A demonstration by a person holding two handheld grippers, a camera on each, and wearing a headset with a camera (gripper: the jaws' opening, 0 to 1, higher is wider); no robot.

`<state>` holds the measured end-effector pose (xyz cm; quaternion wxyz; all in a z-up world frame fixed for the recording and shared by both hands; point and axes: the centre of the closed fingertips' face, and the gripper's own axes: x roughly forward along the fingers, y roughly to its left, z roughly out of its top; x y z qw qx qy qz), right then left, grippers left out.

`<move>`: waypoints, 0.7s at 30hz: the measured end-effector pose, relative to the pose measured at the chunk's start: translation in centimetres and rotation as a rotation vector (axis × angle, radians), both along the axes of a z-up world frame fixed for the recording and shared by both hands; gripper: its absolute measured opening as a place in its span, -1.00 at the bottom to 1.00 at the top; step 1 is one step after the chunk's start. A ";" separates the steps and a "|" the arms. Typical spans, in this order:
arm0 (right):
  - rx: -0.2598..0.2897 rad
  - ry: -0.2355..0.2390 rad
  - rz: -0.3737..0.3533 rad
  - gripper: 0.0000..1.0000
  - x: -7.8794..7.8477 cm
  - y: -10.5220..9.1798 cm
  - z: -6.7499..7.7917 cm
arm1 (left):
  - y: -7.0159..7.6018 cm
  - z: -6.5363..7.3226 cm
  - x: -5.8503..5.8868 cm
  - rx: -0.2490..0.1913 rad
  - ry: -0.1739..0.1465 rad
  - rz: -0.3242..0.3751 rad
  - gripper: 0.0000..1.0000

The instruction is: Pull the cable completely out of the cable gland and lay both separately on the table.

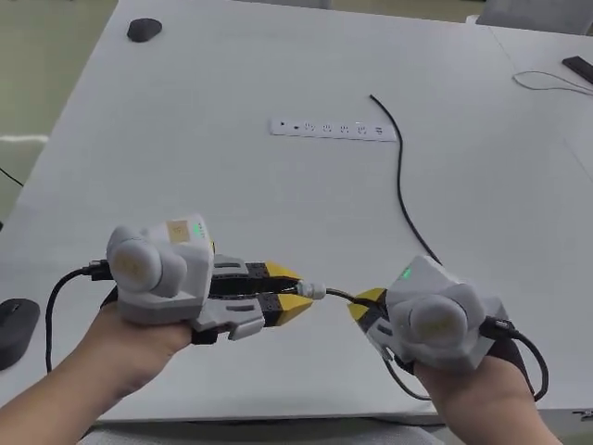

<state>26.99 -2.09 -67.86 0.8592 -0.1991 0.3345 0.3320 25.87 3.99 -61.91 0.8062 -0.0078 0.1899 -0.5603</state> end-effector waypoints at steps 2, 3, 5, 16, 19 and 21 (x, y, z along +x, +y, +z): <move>0.001 0.004 -0.019 -1.00 0.2 -0.6 -0.4 | 0.0 0.1 0.1 -0.003 -0.001 0.002 -0.71; 0.006 0.007 -0.028 -1.00 0.2 -0.9 -0.6 | 0.0 0.2 0.1 -0.005 -0.001 0.003 -0.71; 0.012 0.016 -0.051 -1.00 0.2 -1.3 -1.1 | 0.0 0.2 0.1 -0.005 -0.003 0.003 -0.71; 0.094 0.094 -0.161 -1.00 0.1 -1.8 -2.7 | -0.2 0.1 -0.1 -0.002 -0.008 0.003 -0.71; 0.099 0.108 -0.164 -1.00 0.0 -1.7 -2.8 | -0.1 0.0 0.0 -0.002 -0.005 0.006 -0.71; 0.103 0.109 -0.165 -1.00 -0.1 -1.7 -2.8 | -0.1 0.0 0.1 -0.002 -0.003 0.006 -0.71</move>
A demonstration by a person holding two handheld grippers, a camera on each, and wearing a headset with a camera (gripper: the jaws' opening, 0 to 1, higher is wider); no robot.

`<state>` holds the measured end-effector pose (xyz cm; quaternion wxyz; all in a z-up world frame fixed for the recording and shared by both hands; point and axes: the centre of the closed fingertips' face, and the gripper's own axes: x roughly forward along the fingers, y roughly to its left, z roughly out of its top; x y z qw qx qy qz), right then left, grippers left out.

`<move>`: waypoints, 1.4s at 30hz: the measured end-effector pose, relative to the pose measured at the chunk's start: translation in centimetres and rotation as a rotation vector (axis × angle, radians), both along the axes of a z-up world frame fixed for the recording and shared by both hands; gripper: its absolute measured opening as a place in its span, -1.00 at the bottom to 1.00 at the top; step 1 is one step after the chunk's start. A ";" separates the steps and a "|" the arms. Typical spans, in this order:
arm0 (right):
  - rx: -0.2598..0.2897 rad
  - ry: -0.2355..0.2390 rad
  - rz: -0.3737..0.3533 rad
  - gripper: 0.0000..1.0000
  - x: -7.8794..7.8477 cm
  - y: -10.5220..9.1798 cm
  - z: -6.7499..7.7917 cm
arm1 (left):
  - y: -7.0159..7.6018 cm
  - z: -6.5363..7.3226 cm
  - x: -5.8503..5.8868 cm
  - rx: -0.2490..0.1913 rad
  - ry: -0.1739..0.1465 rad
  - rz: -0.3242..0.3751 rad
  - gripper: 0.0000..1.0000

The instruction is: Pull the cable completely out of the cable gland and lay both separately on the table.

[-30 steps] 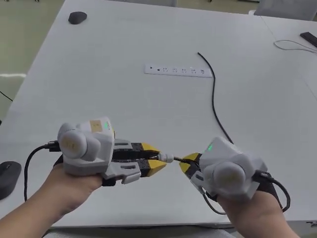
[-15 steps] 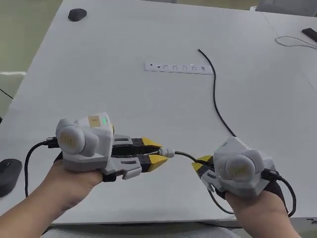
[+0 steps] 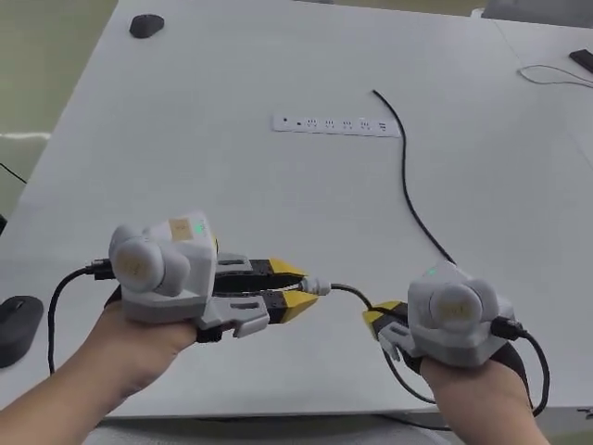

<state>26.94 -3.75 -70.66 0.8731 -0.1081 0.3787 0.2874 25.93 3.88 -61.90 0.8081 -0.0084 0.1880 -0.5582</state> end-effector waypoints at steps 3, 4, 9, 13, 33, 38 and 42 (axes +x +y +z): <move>0.011 0.008 -0.007 -1.00 -0.1 -0.1 0.0 | 0.0 -0.1 0.1 0.003 0.002 -0.002 -0.71; 0.011 0.012 -0.004 -1.00 -0.1 -0.1 0.0 | -0.1 -0.1 0.1 0.002 0.005 -0.004 -0.71; -0.004 -0.011 0.010 -1.00 -0.2 -0.3 0.1 | -0.2 -0.1 0.1 0.001 0.007 -0.011 -0.71; -0.004 -0.024 0.023 -1.00 -0.2 -0.4 0.2 | -0.2 0.0 0.2 0.000 0.010 -0.008 -0.71; -0.048 -0.105 0.109 -0.78 -0.3 0.2 2.5 | 0.3 0.1 0.6 -0.002 0.011 0.004 -0.71; -0.051 -0.153 0.172 -0.72 -0.2 1.5 4.2 | 0.3 0.0 0.4 -0.002 0.018 0.002 -0.70; -0.069 -0.193 0.244 -0.70 -0.3 3.2 5.3 | 0.3 -0.1 0.2 -0.001 0.022 -0.002 -0.70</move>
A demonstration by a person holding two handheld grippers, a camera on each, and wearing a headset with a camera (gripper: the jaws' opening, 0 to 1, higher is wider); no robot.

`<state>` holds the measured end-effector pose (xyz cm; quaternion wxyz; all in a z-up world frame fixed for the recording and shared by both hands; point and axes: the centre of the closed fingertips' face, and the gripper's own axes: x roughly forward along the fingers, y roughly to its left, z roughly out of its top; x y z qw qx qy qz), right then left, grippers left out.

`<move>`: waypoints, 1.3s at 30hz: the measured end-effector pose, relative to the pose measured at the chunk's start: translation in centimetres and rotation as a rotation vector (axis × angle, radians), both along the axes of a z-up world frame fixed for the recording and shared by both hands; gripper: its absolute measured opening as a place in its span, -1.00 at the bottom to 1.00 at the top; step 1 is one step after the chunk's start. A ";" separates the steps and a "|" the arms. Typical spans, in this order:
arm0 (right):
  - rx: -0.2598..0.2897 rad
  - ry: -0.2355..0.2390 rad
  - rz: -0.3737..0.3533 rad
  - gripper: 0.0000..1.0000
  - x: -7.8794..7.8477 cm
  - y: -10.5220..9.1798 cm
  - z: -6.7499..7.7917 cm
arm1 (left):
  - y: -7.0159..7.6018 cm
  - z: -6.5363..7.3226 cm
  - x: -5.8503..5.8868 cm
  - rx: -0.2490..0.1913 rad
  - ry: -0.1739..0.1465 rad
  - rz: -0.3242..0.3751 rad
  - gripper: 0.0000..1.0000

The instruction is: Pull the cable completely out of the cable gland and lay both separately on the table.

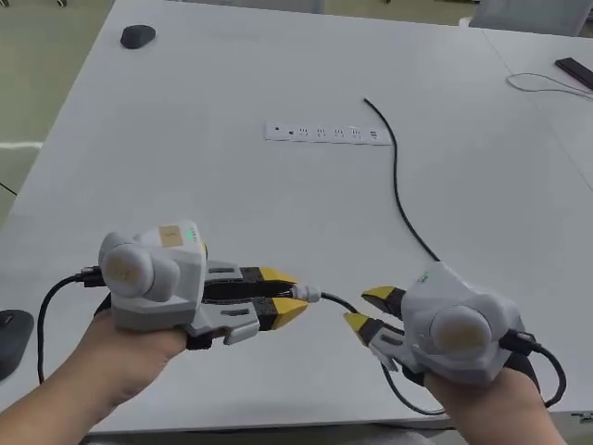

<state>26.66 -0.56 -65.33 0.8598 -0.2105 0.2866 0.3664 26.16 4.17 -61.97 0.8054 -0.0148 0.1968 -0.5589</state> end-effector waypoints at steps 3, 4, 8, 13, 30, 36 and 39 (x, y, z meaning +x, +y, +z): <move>-0.011 -0.026 0.047 -0.72 -0.1 1.1 0.5 | 0.0 -0.1 -0.2 0.000 0.004 -0.008 -0.70; -0.012 -0.028 0.053 -0.72 -0.1 1.4 0.6 | 0.0 -0.1 -0.2 0.002 0.003 -0.009 -0.70; -0.034 -0.060 0.100 -0.78 -0.2 2.5 1.0 | -0.1 -0.1 -0.3 0.001 0.004 -0.013 -0.70; -0.069 -0.093 0.144 -0.83 -0.2 3.1 1.2 | -0.2 -0.1 -0.4 0.001 0.006 -0.017 -0.70; -0.094 -0.112 0.170 -0.99 -0.4 3.2 1.0 | -0.3 -0.3 -0.5 0.005 0.010 -0.019 -0.70; -0.075 -0.095 0.150 -1.00 -0.3 3.2 0.9 | -0.2 -0.3 -0.4 0.008 0.004 -0.021 -0.71; -0.063 -0.089 0.140 -1.00 -0.2 3.2 0.9 | -0.2 -0.3 -0.4 0.009 0.000 -0.020 -0.71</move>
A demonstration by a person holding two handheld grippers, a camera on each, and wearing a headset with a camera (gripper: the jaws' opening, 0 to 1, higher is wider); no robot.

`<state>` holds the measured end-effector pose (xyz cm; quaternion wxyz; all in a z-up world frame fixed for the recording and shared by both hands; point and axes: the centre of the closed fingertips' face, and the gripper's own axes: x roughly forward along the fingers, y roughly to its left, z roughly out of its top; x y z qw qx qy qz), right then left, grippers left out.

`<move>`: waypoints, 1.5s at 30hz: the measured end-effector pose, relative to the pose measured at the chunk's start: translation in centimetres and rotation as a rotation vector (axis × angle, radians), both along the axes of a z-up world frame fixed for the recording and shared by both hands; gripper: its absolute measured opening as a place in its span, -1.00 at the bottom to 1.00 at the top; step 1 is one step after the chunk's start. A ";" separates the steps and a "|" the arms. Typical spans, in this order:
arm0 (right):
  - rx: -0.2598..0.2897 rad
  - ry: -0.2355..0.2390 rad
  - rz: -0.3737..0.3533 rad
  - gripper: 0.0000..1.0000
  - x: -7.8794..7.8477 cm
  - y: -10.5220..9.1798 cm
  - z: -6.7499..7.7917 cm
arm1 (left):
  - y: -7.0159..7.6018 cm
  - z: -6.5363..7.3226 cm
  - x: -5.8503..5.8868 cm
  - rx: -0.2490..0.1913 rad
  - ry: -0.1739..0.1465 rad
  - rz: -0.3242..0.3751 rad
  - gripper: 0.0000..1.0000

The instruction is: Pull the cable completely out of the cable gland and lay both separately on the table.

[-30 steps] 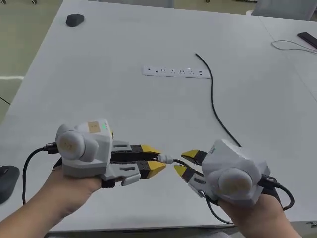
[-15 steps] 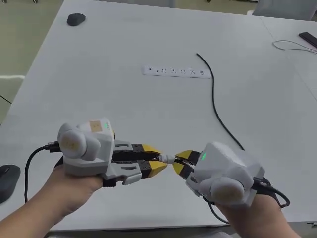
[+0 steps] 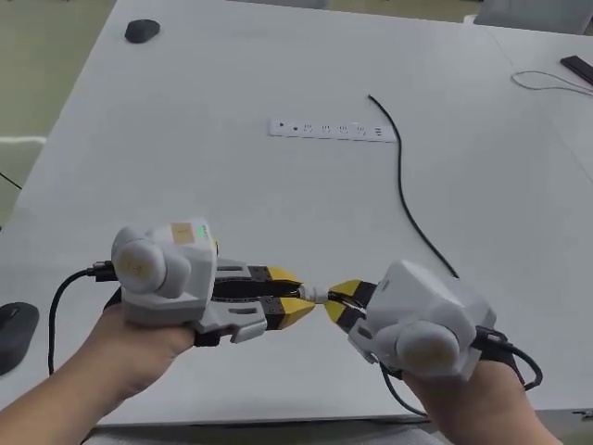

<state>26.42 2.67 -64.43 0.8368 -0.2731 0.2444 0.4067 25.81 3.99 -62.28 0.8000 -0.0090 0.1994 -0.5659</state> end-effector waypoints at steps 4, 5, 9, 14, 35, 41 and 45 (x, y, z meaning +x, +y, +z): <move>0.006 0.016 -0.020 -1.00 0.2 -0.2 -0.4 | 0.2 -0.1 0.1 0.004 -0.001 0.004 -0.71; 0.012 0.026 -0.031 -1.00 0.2 -0.3 -0.4 | 0.2 -0.1 0.1 0.006 -0.002 0.003 -0.71; 0.013 0.032 -0.046 -1.00 0.3 -0.5 -0.6 | 0.4 -0.1 0.2 0.005 -0.004 0.005 -0.71; 0.029 0.063 -0.099 -1.00 0.7 -1.4 -1.1 | 0.5 0.1 0.3 0.002 -0.005 0.008 -0.71; 0.137 0.294 -0.383 -1.00 0.9 -5.9 -5.4 | 0.6 0.5 0.2 -0.012 -0.009 0.004 -0.71; 0.166 0.346 -0.446 -1.00 0.6 -6.8 -6.8 | 0.5 0.7 0.1 -0.021 -0.009 0.004 -0.71; 0.175 0.391 -0.487 -1.00 0.3 -7.3 -7.8 | 0.5 0.7 0.0 -0.023 -0.006 0.003 -0.71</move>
